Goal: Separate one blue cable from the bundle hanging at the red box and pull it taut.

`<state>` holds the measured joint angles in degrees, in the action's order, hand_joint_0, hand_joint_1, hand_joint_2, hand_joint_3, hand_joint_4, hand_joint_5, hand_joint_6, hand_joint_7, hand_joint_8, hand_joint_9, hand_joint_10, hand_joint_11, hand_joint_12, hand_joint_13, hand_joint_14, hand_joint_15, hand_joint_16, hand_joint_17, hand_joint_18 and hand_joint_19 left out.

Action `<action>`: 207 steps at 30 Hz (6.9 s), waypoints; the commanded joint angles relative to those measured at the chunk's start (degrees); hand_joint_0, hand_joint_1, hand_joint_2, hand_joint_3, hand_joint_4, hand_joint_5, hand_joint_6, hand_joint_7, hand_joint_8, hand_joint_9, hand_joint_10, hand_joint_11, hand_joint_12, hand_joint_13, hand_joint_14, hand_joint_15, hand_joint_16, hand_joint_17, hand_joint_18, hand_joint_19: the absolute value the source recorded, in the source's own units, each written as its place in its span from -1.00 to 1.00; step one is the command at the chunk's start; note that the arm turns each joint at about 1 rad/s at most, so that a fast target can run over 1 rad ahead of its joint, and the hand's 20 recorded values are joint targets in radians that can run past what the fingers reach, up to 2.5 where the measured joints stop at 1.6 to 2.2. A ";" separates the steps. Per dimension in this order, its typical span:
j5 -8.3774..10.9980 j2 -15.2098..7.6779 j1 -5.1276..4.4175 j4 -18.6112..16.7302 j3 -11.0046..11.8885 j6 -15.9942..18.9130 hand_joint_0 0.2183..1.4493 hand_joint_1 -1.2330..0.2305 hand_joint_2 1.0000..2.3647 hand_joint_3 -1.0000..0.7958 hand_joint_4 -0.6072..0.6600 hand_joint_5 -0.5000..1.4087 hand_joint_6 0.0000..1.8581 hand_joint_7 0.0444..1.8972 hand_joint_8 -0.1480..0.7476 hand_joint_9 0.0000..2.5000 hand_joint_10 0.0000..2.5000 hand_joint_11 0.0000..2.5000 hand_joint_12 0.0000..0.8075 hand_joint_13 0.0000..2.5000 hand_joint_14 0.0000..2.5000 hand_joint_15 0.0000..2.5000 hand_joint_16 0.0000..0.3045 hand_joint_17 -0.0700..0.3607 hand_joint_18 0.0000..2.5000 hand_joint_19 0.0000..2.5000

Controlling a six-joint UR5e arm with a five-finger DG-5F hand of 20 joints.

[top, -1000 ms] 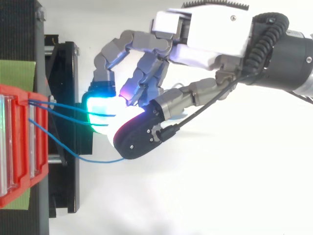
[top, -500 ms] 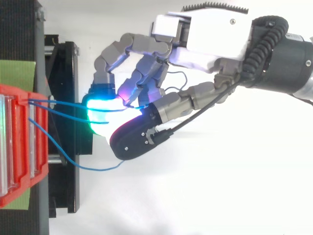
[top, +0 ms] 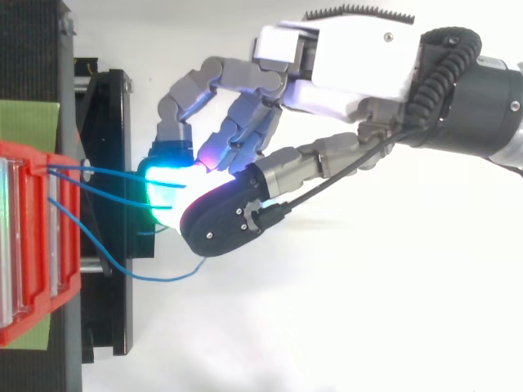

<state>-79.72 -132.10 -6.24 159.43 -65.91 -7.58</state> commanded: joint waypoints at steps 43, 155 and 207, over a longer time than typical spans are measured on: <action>-0.09 0.01 0.00 0.26 0.00 -0.07 -0.33 -0.20 -0.99 -0.34 0.15 -0.63 -0.02 0.07 0.21 -0.16 -0.99 -0.19 0.04 -0.30 -0.99 -0.41 -0.64 -0.10 -0.27 -0.39; 6.50 0.01 0.00 1.93 -0.97 3.27 -0.37 -0.25 -1.00 -0.44 0.25 -0.67 0.01 -0.03 0.19 -0.08 -0.94 0.06 -0.01 -0.04 -0.99 -0.05 -0.64 -0.10 -0.22 -0.39; 6.94 0.01 -1.05 2.46 -0.97 3.27 -0.41 -0.20 -1.00 -0.43 0.30 -0.69 -0.05 -0.19 0.20 -0.16 -0.81 -0.02 -0.13 0.05 -0.33 -0.01 -0.65 -0.12 -0.17 -0.34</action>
<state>-72.78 -132.10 -7.29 161.89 -66.89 -4.31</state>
